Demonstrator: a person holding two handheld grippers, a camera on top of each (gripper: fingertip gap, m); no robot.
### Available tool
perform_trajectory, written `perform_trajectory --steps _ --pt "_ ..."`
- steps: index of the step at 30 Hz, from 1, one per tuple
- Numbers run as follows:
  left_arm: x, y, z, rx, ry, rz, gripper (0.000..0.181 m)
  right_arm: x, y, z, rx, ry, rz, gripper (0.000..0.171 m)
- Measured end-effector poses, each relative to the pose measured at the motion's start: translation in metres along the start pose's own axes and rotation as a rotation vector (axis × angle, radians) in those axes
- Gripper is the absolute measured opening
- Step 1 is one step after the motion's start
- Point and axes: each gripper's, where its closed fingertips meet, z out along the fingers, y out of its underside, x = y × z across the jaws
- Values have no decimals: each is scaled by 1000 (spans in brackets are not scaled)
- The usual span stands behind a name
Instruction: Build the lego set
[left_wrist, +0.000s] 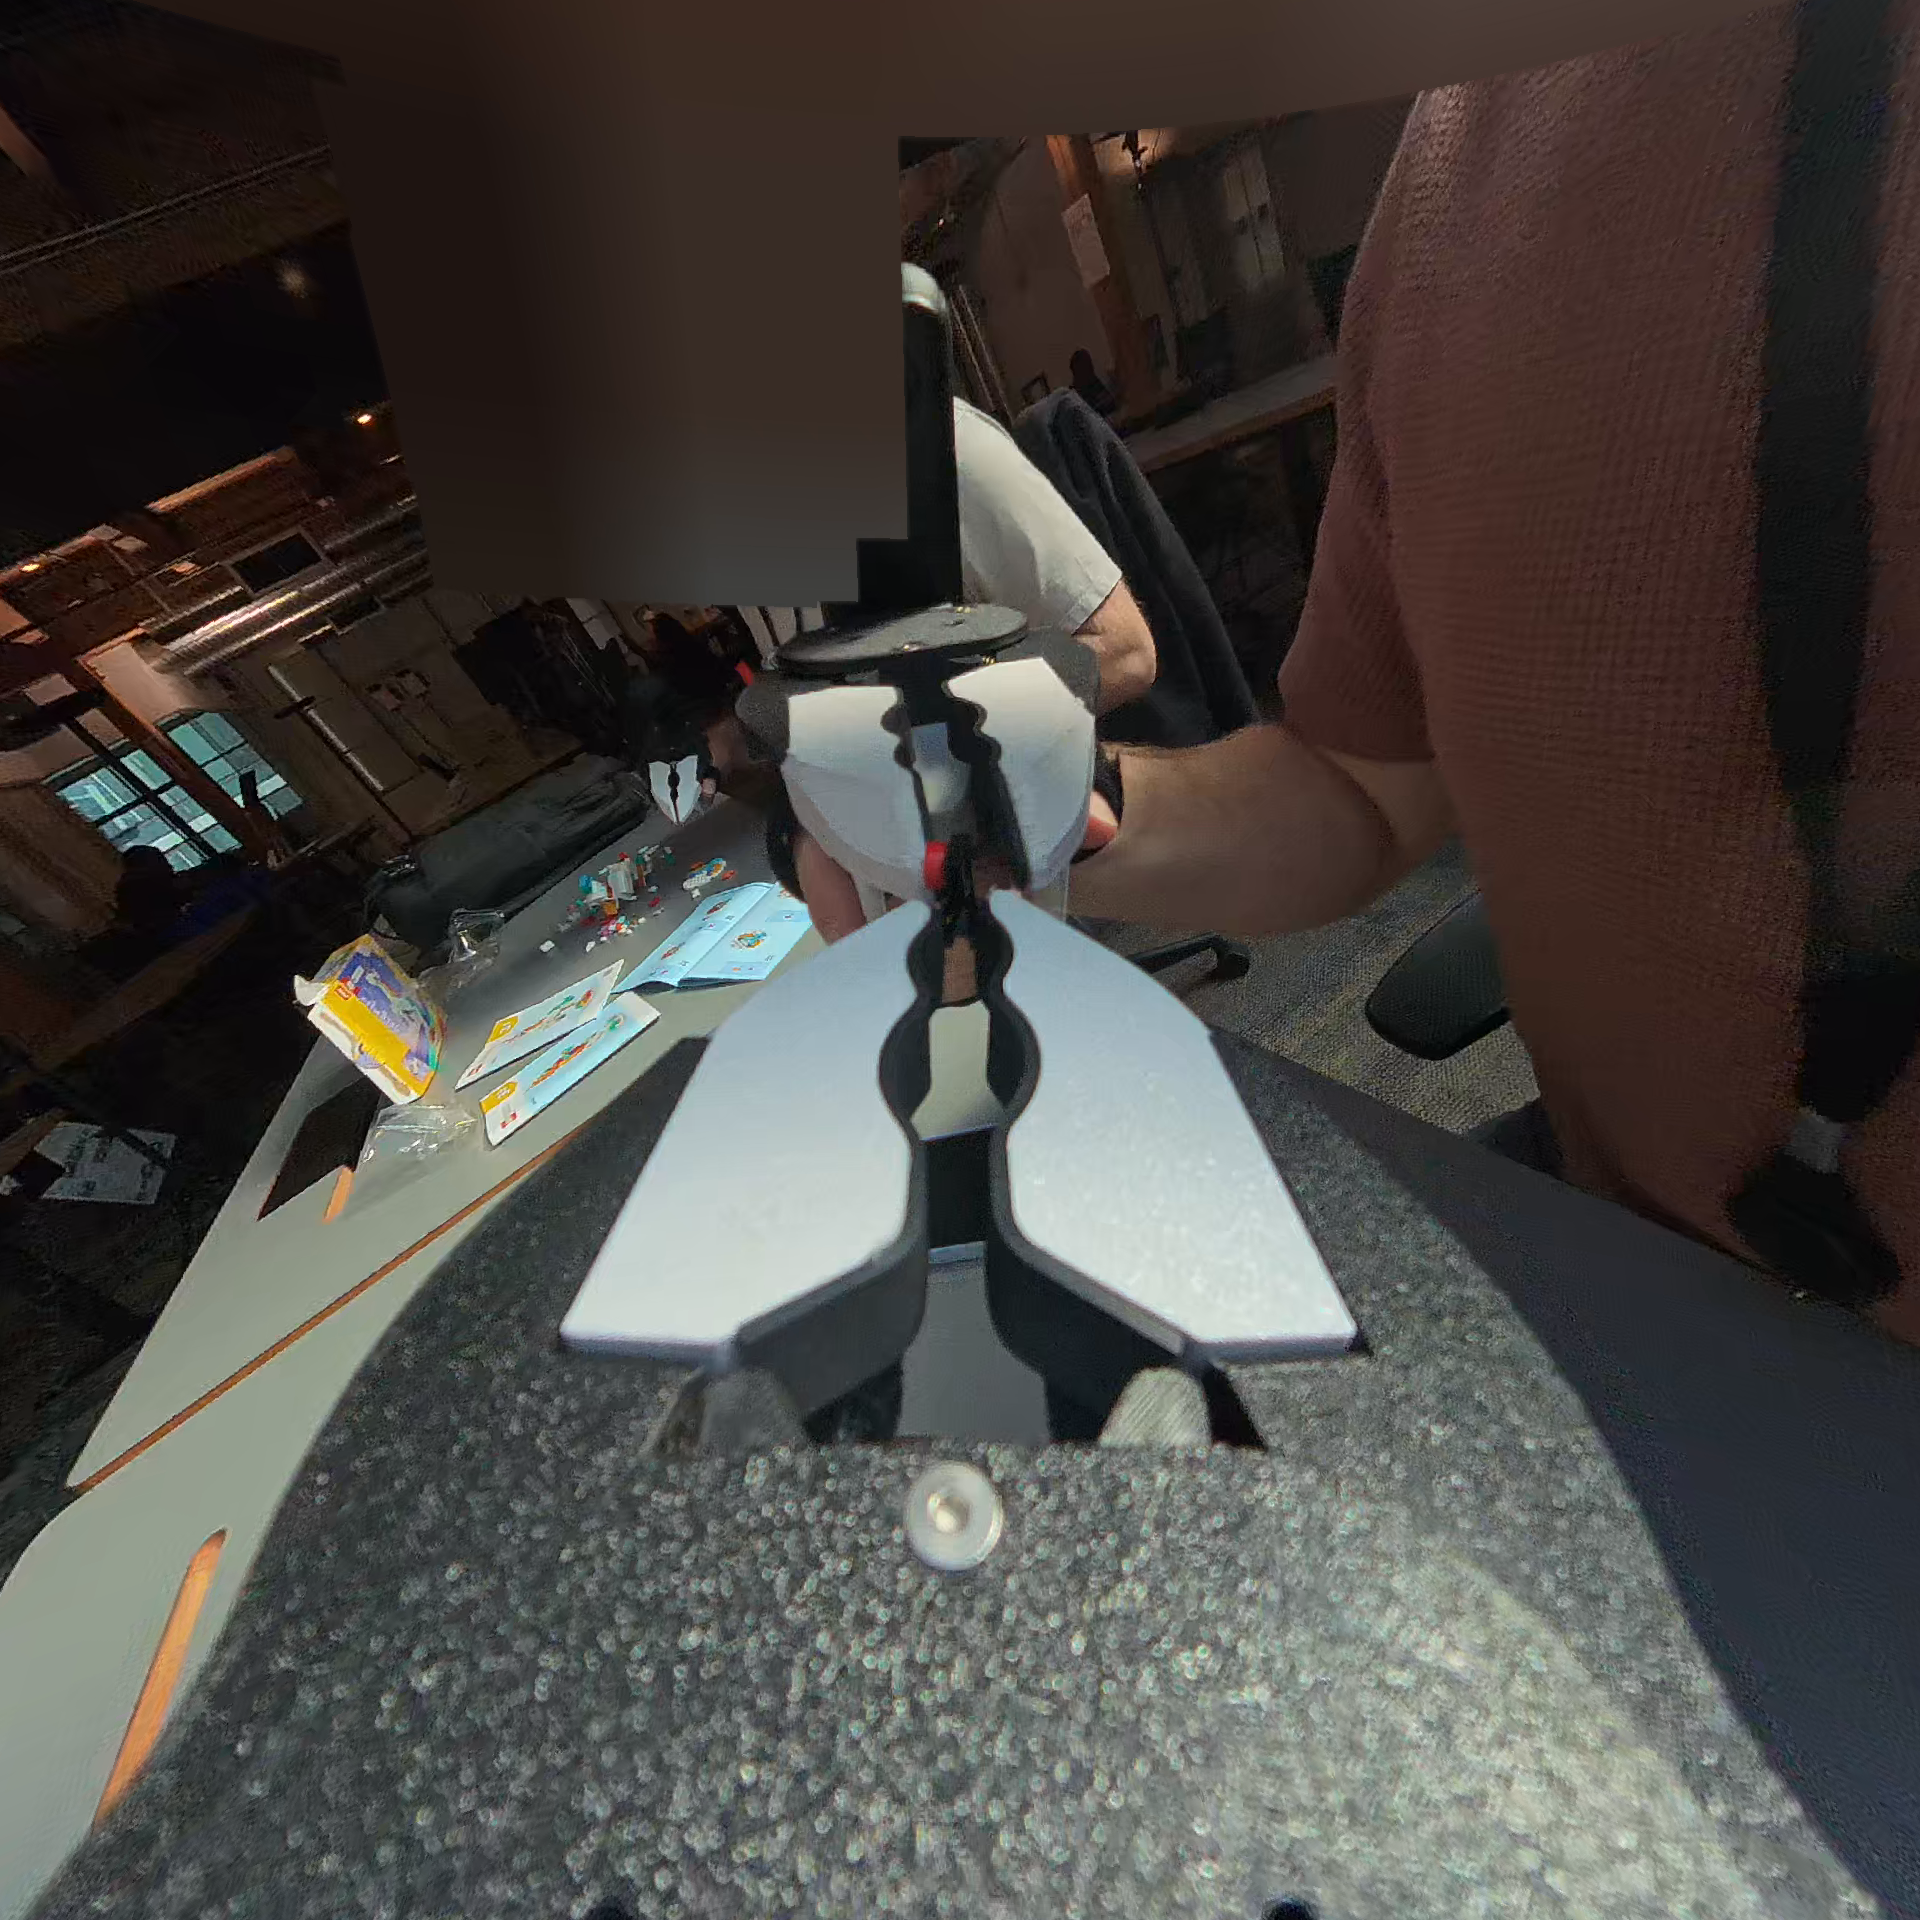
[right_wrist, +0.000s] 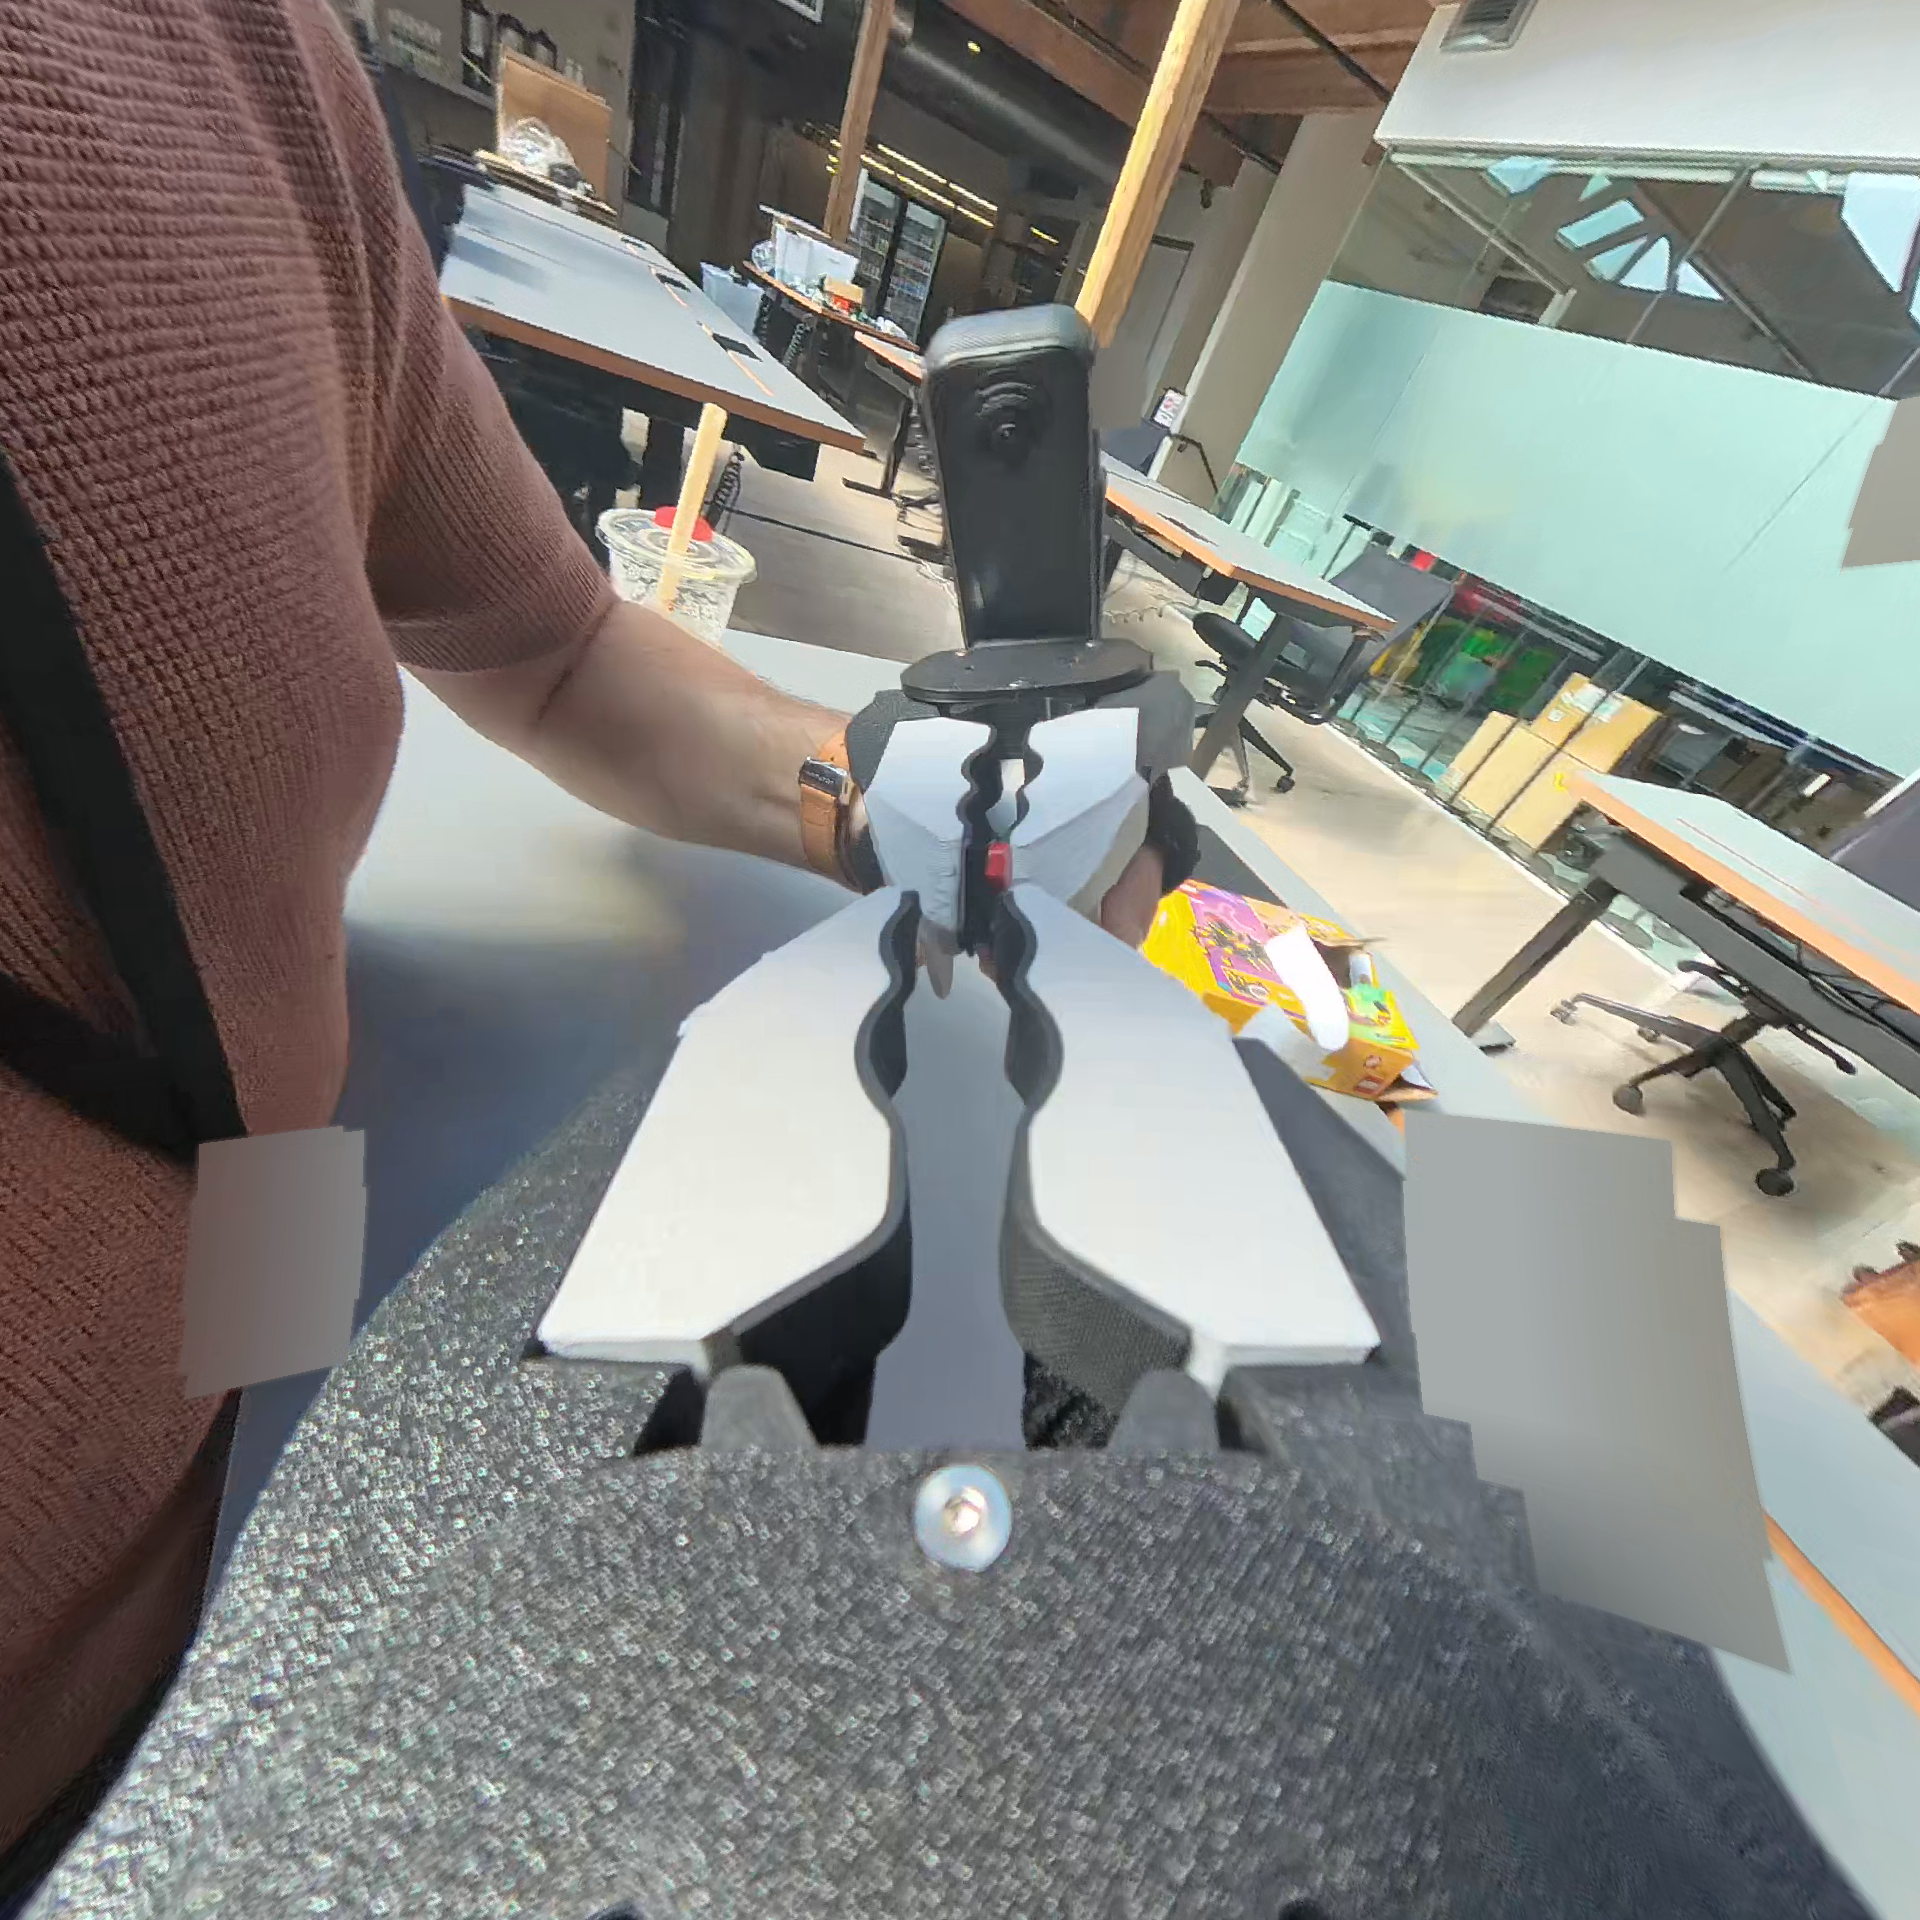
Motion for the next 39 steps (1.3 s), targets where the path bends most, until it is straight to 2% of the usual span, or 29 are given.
perform_trajectory --steps 2,4,7,8,11,15,17,20,22,23,26,28,31,33,36,38,39 --pt "-24 25 12 -167 -186 181 5 11 21 -21 -43 151 35 16" --pt "-45 42 19 -320 -393 404 5 25 40 -55 -57 392 81 16" --pt "-50 58 43 -401 -476 558 5 40 42 -117 -43 822 -5 14" --pt "-53 61 49 -416 -505 611 5 41 39 -133 -56 908 -55 14" --pt "-71 63 63 -470 -593 703 5 50 32 -171 -95 1069 -112 13" --pt "-98 43 90 -492 -714 829 5 66 15 -217 57 1221 -48 10" --pt "-103 30 108 -481 -736 899 5 68 5 -229 84 1260 -7 10" --pt "-107 4 129 -422 -762 967 5 61 -20 -242 66 1336 -120 8" --pt "-111 -10 139 -383 -782 991 5 58 -29 -243 65 1329 -112 9" --pt "-113 -14 142 -370 -789 994 5 51 -41 -246 95 1346 -161 8" --pt "-115 -16 149 -339 -792 972 5 34 -53 -280 42 1501 -287 7" --pt "-115 -17 151 -323 -801 972 5 14 -67 -306 97 1567 -318 7" --pt "-128 -24 142 -304 -856 936 5 6 -69 -321 140 1541 -283 7" --pt "-143 -34 131 -298 -909 920 5 17 -58 -320 126 1503 -174 10" --pt "-161 -46 118 -312 -954 916 5 30 -64 -310 156 1483 -236 8" --pt "-166 -45 113 -341 -962 923 5 48 -52 -295 117 1416 -135 10" --pt "-165 -45 110 -344 -969 931 5 48 -58 -285 138 1385 -163 10"
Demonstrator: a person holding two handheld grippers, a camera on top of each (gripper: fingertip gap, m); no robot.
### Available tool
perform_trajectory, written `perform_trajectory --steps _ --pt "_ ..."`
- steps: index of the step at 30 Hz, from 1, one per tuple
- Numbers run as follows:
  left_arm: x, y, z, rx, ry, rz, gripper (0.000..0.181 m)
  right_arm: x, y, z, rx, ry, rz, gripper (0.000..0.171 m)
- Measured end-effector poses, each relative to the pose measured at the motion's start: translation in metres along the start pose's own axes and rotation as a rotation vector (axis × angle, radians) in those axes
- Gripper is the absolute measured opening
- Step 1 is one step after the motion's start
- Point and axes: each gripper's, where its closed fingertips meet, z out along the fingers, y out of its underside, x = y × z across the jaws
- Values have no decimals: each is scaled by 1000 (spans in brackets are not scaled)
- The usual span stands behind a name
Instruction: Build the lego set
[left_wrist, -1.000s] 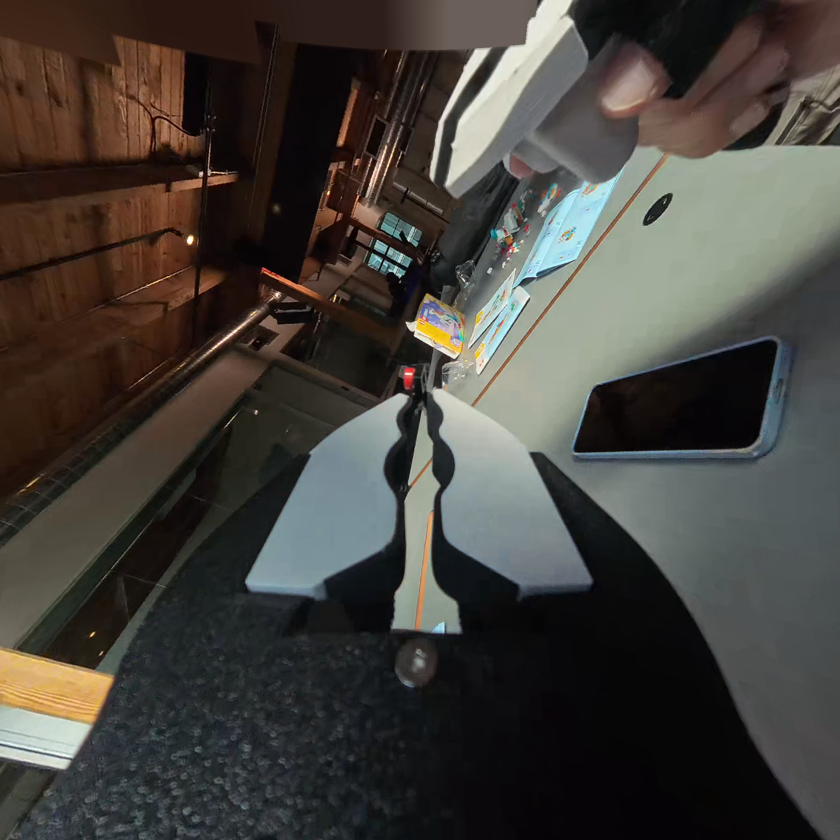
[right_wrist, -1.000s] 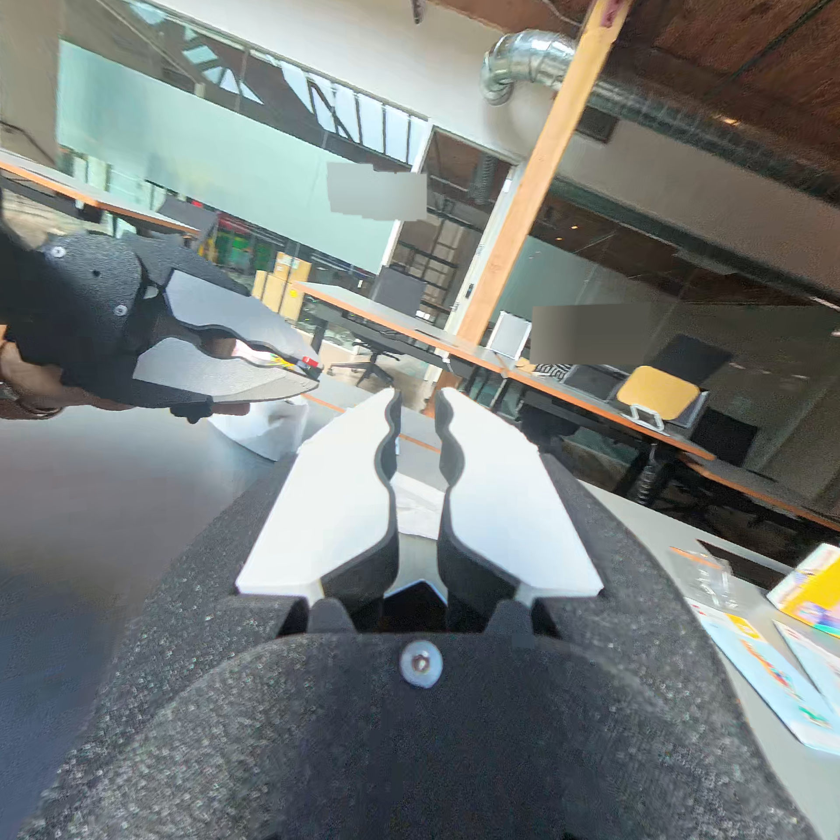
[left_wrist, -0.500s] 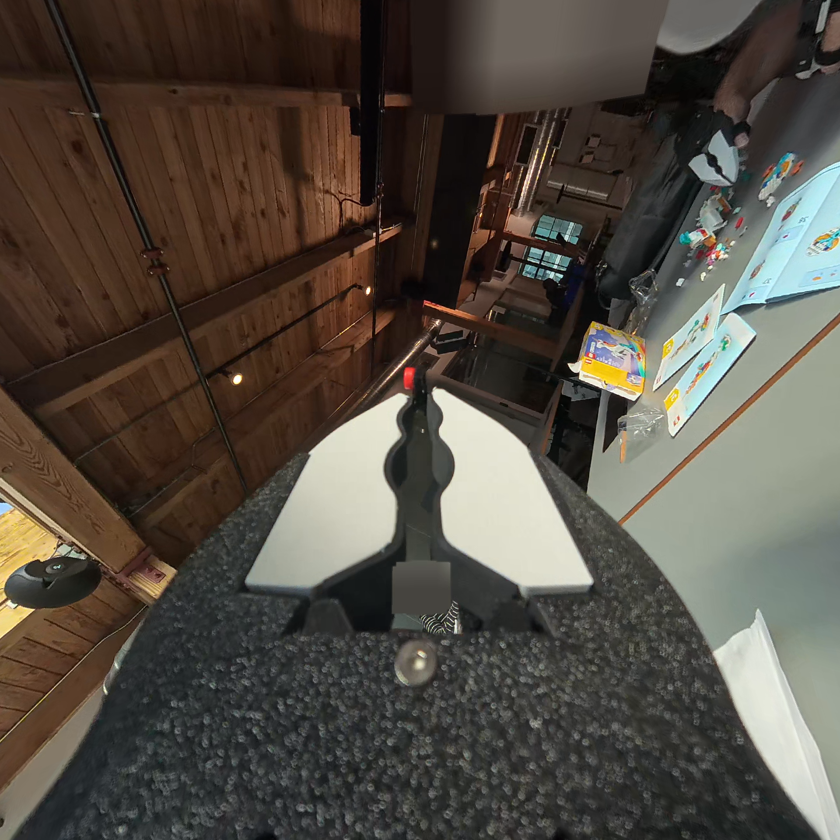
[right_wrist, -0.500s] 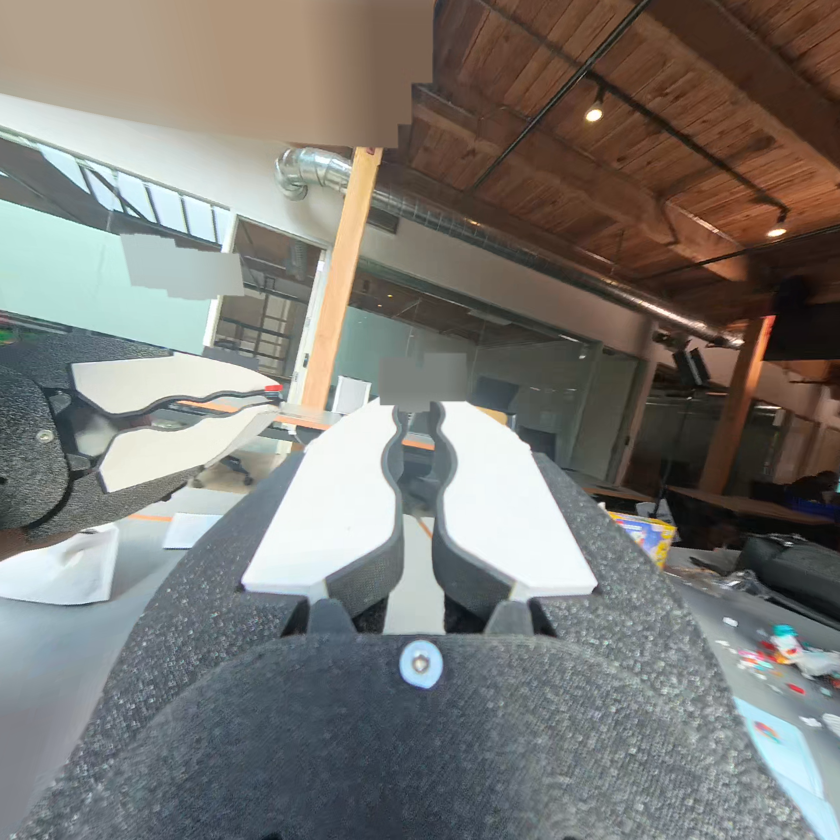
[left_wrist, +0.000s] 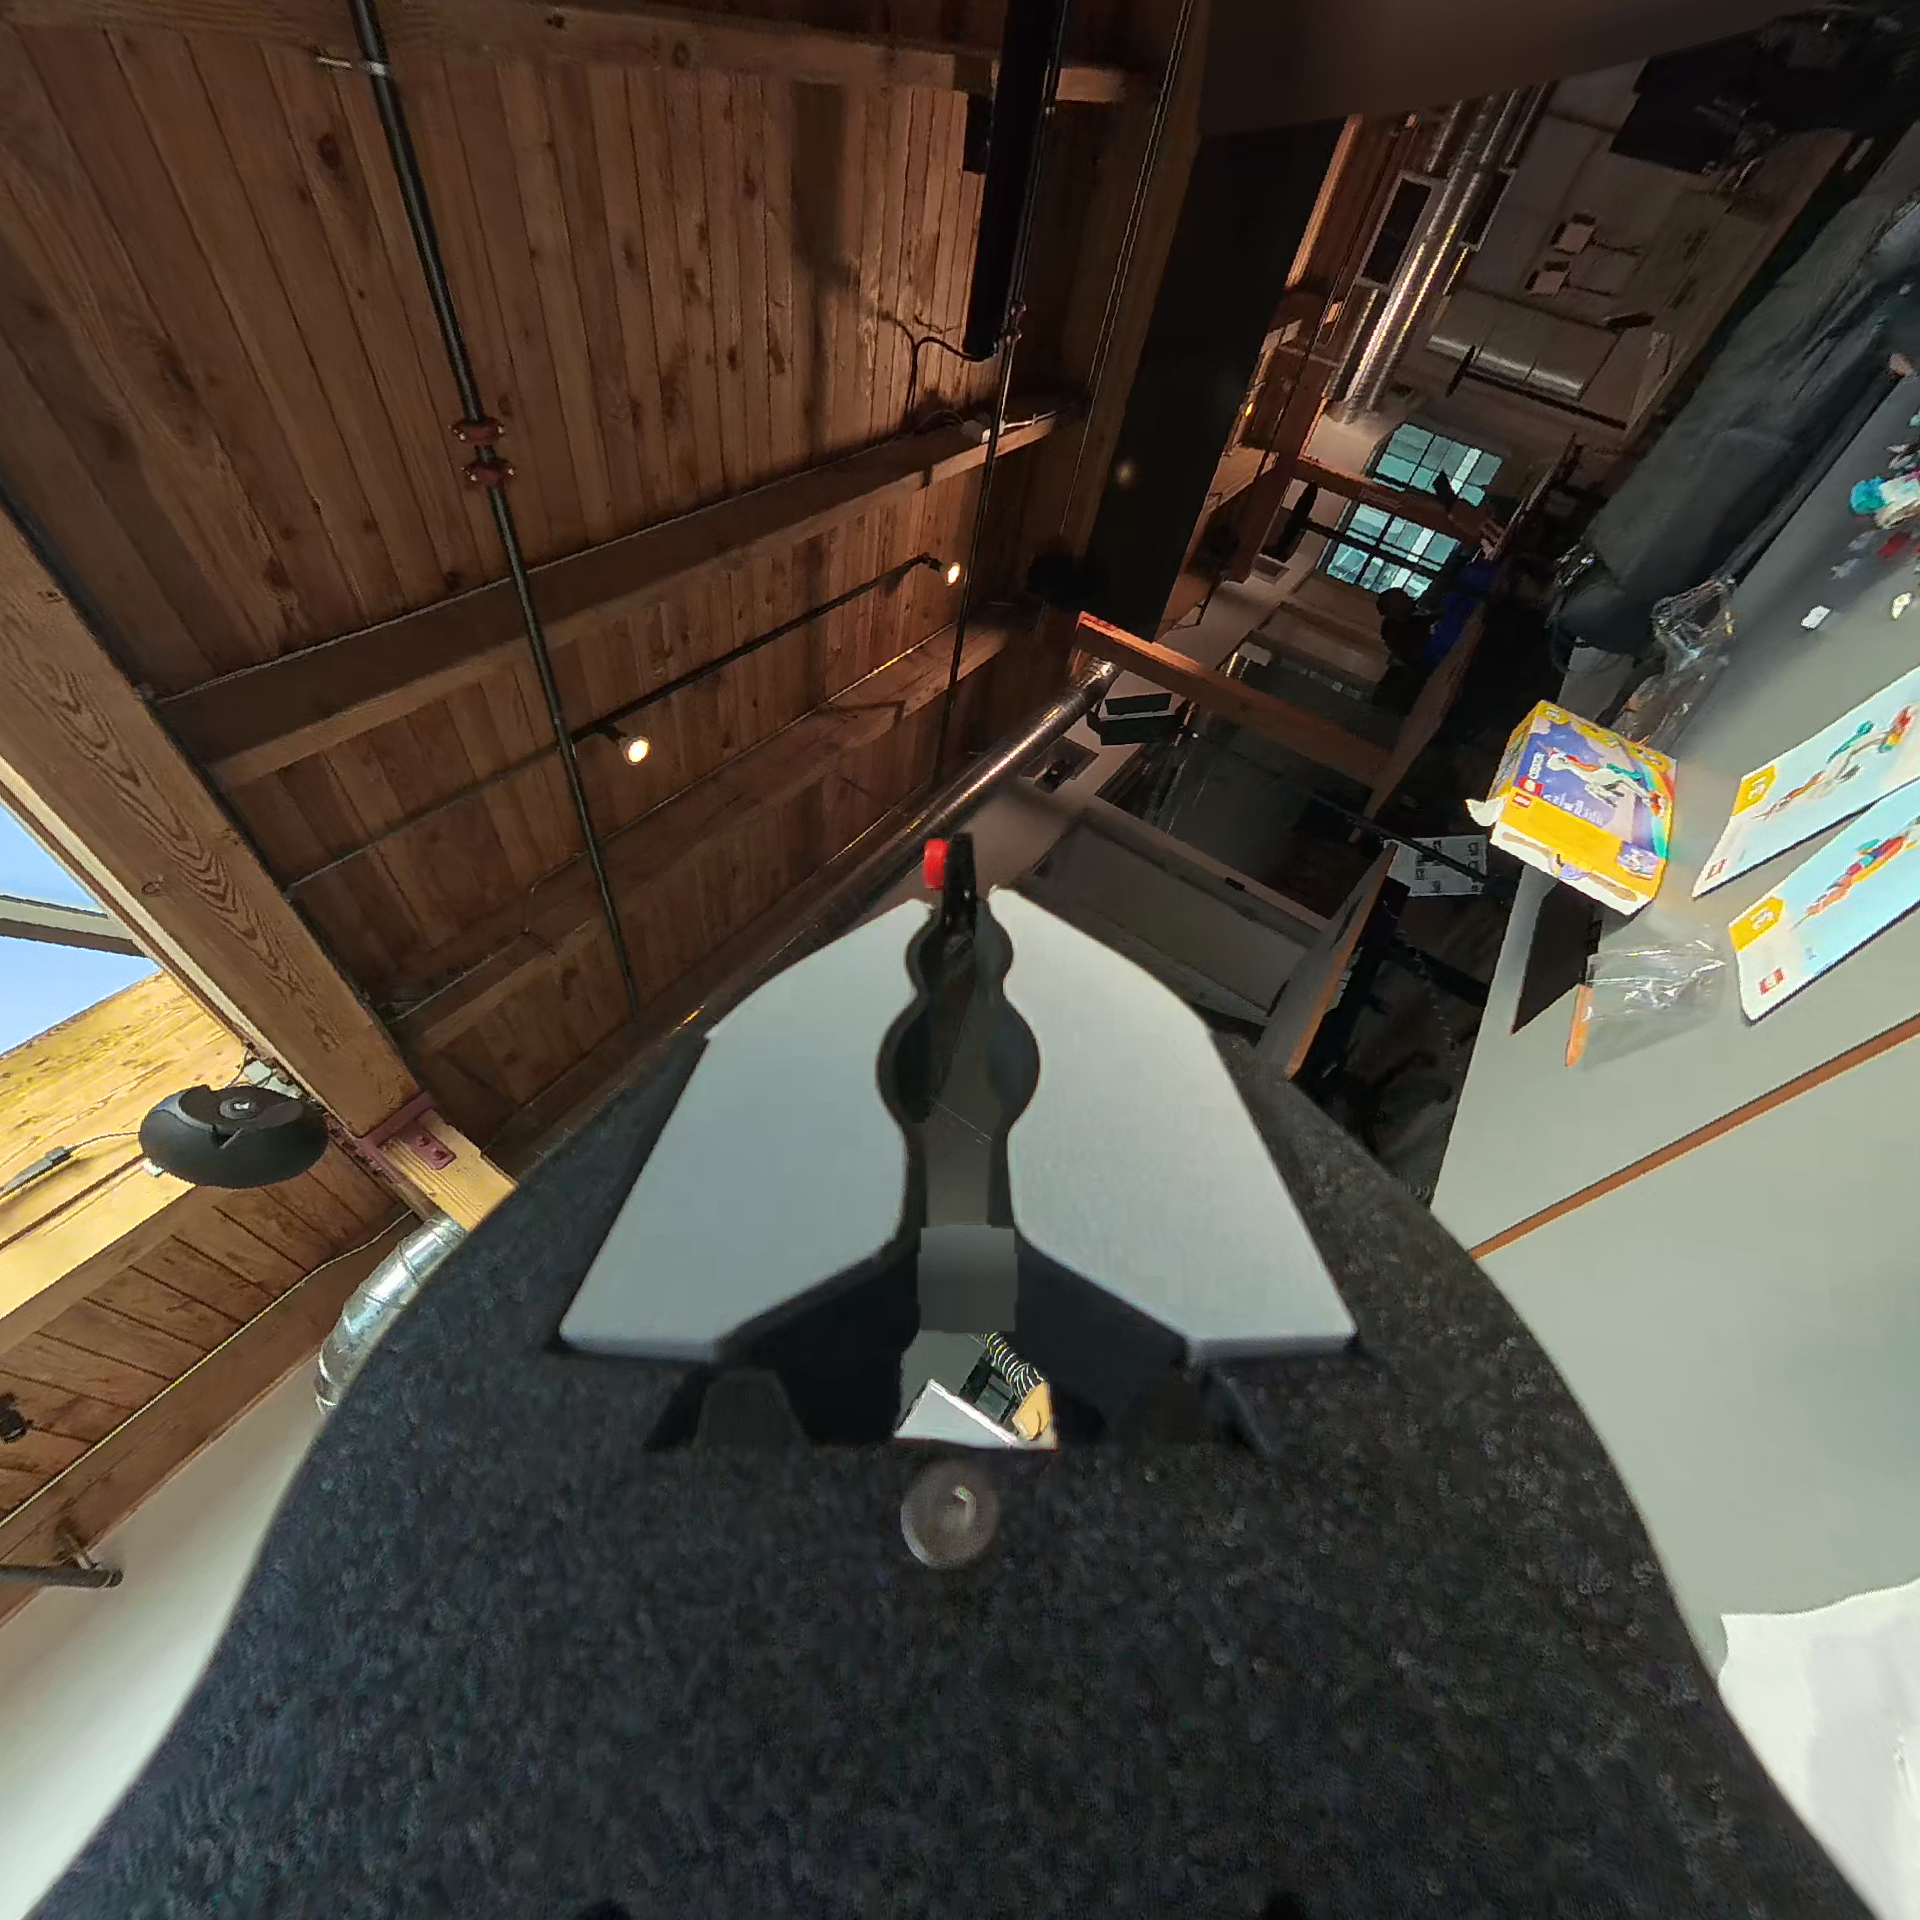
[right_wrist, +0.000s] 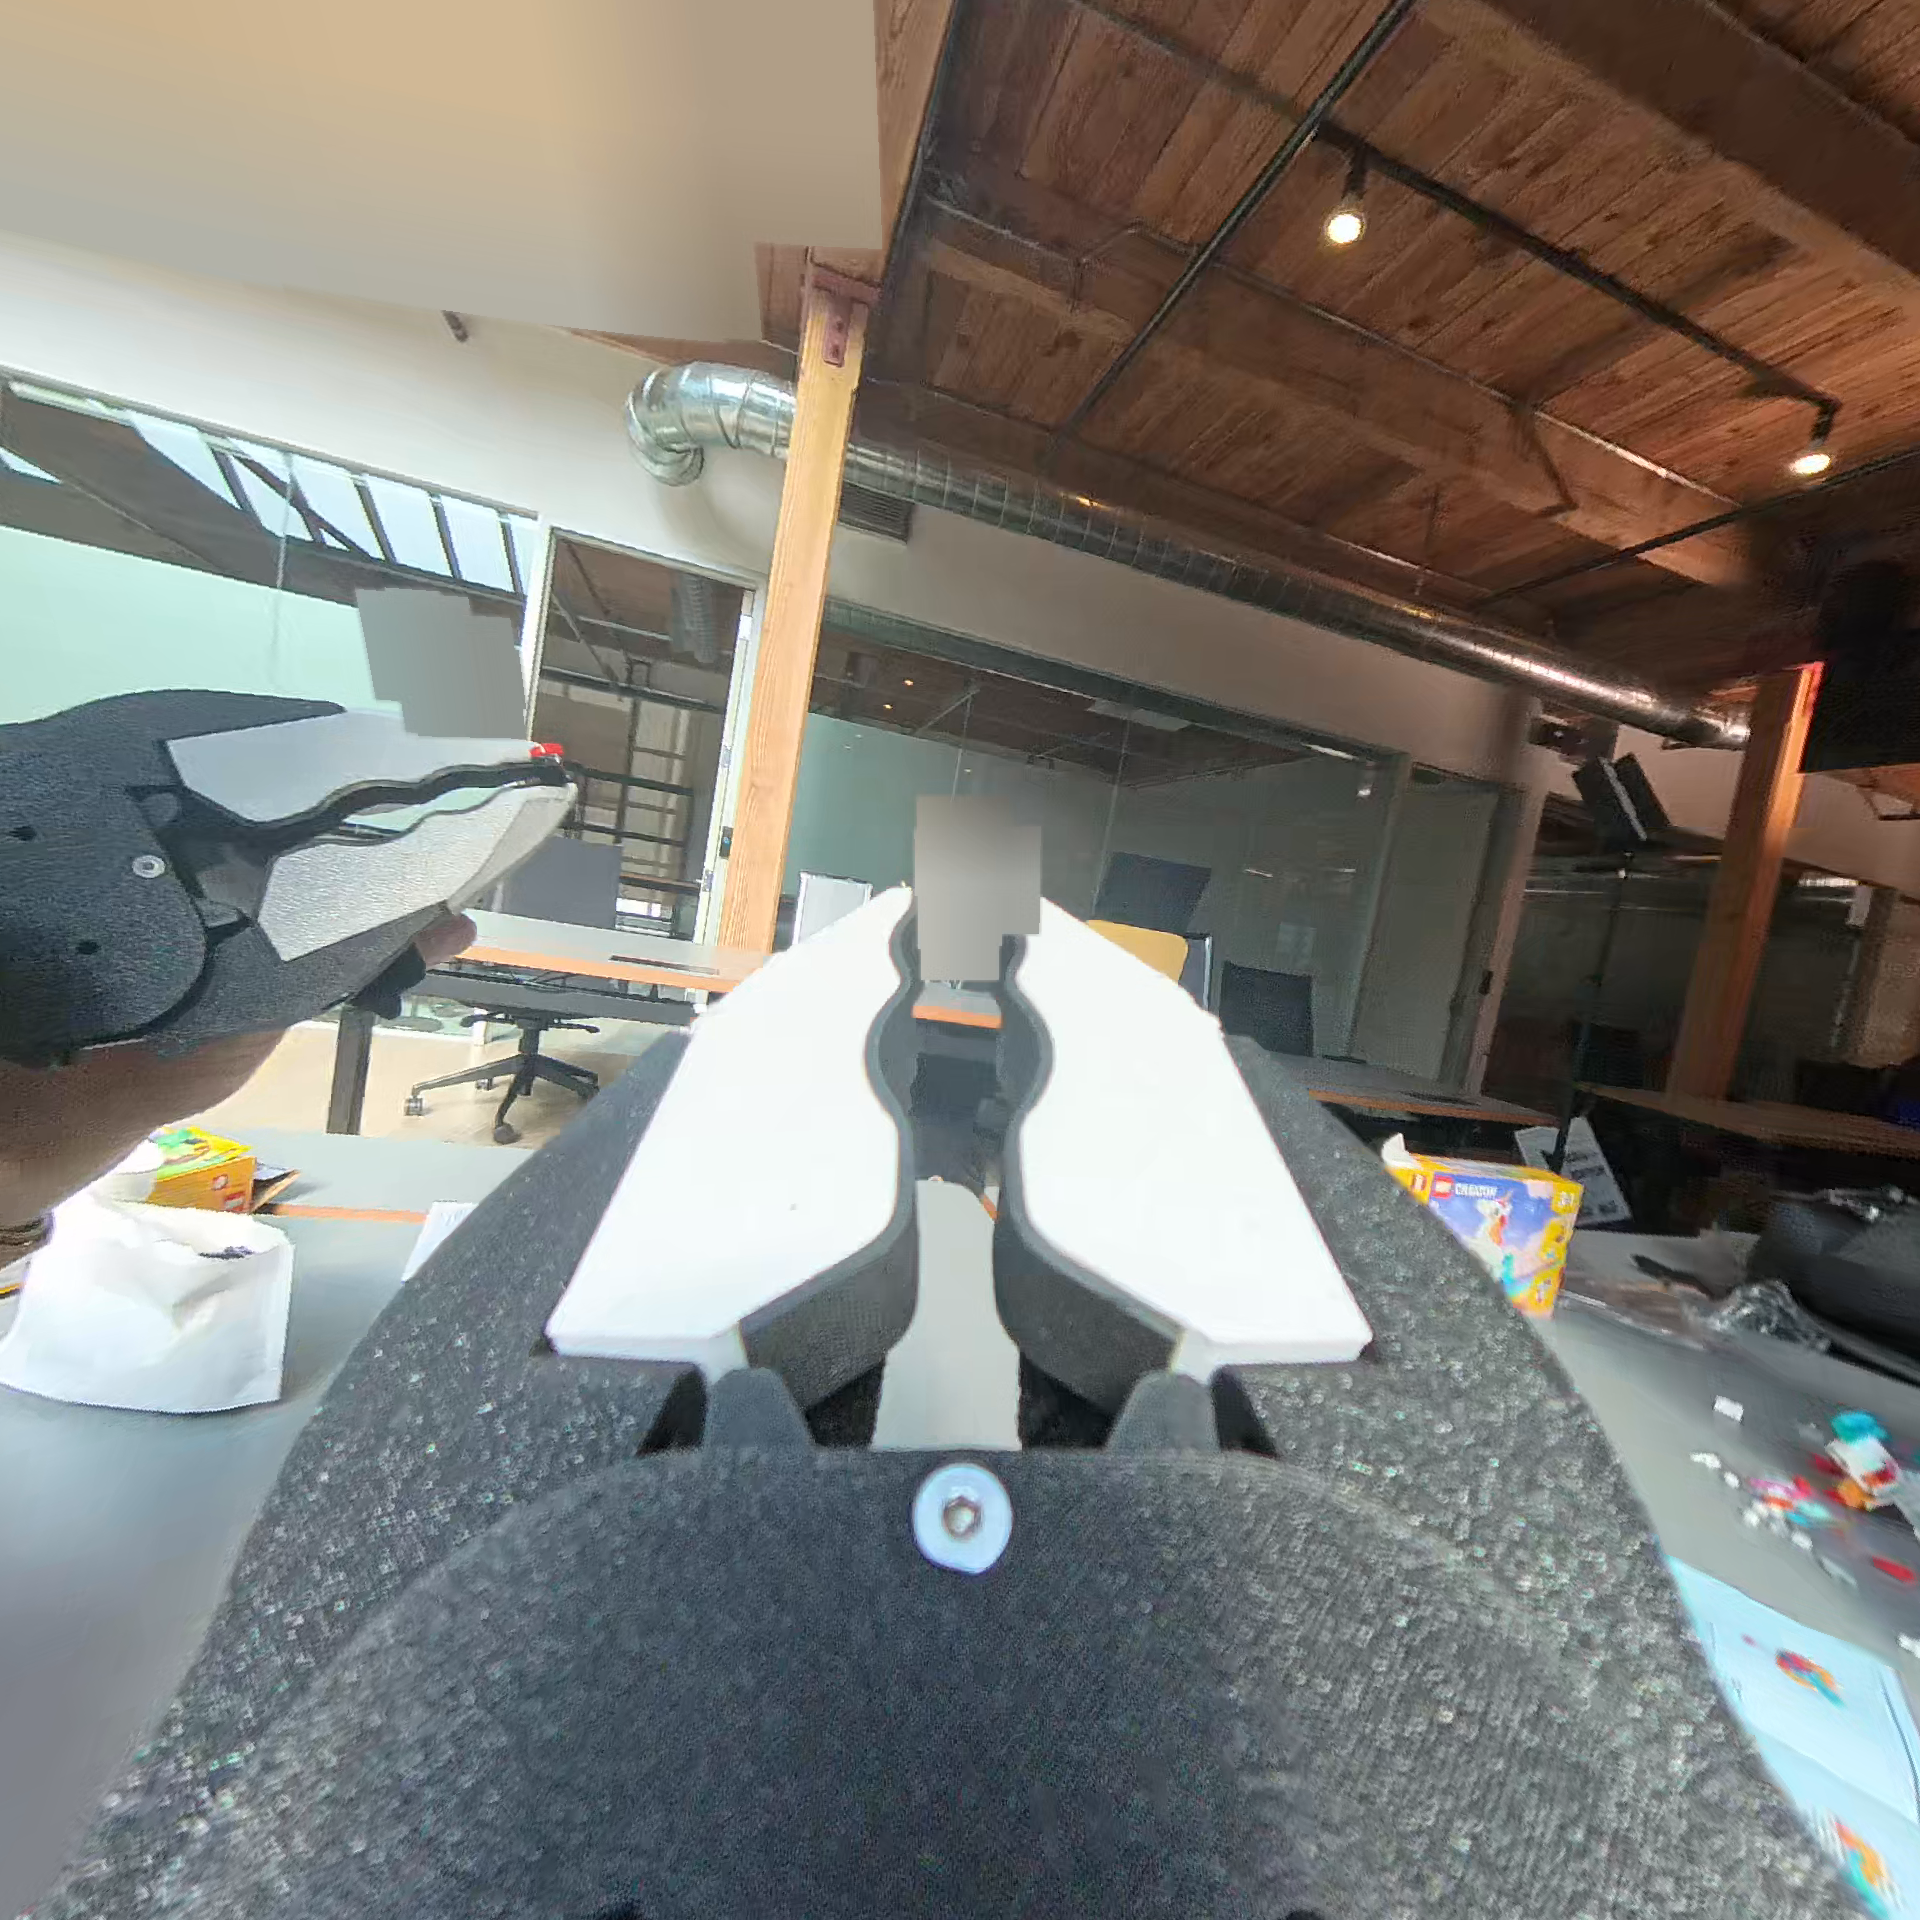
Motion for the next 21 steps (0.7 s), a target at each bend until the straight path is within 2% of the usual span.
perform_trajectory --steps 2,5,7,10,12,15,21 --pt "2 4 -4 -14 8 -15 5 -8 -3 4 33 14 -84 8" --pt "9 10 -12 -31 27 -12 5 -28 2 9 -1 -84 11 9" --pt "12 15 -18 -43 43 -20 5 -38 4 10 2 -109 -6 9" --pt "20 18 -33 -31 101 -70 5 -62 24 21 -84 -203 64 9" --pt "33 14 -48 2 123 -12 5 -93 37 29 -152 -319 133 9" --pt "49 10 -66 49 147 98 5 -127 51 39 -189 -383 84 10" --pt "45 9 -84 112 72 323 5 -170 62 47 -223 -471 55 13"
